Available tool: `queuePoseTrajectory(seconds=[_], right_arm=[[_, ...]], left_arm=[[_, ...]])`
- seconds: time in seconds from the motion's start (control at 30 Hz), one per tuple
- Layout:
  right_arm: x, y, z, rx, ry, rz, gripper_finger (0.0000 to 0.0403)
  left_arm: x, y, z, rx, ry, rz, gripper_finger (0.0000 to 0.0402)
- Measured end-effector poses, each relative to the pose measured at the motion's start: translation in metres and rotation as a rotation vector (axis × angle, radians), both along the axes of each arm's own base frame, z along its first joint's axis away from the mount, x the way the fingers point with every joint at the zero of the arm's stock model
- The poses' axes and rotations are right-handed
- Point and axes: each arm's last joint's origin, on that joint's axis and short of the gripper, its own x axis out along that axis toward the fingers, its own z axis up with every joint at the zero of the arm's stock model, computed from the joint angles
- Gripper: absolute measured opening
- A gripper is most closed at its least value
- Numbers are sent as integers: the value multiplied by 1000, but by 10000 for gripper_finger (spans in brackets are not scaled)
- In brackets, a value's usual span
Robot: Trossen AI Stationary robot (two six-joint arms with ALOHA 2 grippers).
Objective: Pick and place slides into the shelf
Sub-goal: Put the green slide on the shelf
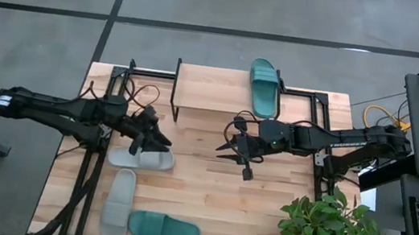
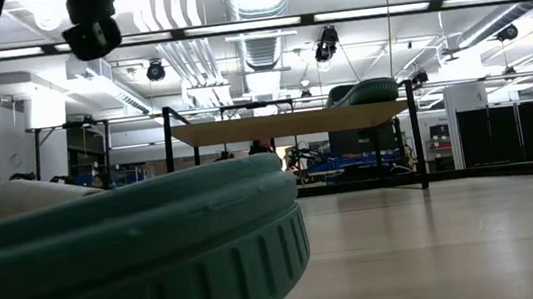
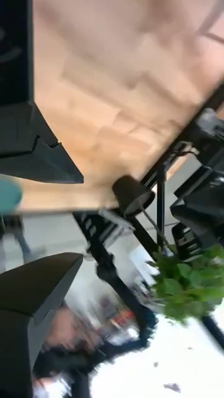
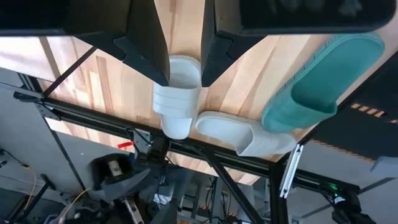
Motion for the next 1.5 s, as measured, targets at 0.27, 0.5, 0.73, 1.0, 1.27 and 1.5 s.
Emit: queuePoseTrajectory(seconds=[0.27, 0.5, 0.73, 1.0, 1.27, 1.5], right_arm=[[-2, -1, 2, -17, 0, -11, 79], [-6, -1, 6, -66, -26, 7, 80], [-9, -2, 10, -115, -49, -11, 72], [-9, -7, 12, -125, -53, -50, 81], [-10, -4, 13, -38, -47, 4, 80], [-12, -5, 15, 22, -43, 0, 73]], left_arm=[[-3, -15, -4, -307, 148, -19, 178], [7, -46, 0, -316, 145, -136, 178], [32, -83, 29, -107, 175, -98, 178], [46, -115, 11, -121, 567, 65, 178], [47, -141, -22, -195, 774, 152, 178], [38, -159, -41, -232, 886, 264, 178]])
